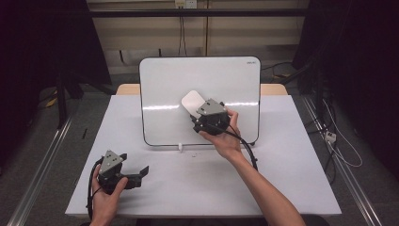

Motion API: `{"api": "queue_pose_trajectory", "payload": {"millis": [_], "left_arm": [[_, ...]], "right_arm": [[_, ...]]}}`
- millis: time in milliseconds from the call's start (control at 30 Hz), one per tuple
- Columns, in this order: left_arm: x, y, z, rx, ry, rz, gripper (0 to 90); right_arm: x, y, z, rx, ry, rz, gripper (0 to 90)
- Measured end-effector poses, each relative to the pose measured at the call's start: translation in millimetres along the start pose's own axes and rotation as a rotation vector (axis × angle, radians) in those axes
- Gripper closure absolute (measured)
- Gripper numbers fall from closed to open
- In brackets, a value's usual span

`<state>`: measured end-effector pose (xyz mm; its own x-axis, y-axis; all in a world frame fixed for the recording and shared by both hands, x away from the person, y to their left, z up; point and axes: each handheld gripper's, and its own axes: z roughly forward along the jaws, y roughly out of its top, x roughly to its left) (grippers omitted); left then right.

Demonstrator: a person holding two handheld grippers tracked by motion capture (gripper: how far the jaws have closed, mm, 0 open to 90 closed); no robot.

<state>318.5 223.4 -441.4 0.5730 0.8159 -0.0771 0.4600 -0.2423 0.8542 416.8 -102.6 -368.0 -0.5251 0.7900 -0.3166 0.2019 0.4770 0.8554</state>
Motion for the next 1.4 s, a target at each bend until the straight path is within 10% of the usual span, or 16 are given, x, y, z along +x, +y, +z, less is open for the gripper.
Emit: {"api": "queue_pose_trajectory", "payload": {"millis": [1400], "left_arm": [[0.0, -0.9, -1.8, 0.003, 0.006, 0.0, 4.4]], "right_arm": [[-42.7, -29.5, -48.1, 0.006, -0.085, 0.058, 31.5]]}}
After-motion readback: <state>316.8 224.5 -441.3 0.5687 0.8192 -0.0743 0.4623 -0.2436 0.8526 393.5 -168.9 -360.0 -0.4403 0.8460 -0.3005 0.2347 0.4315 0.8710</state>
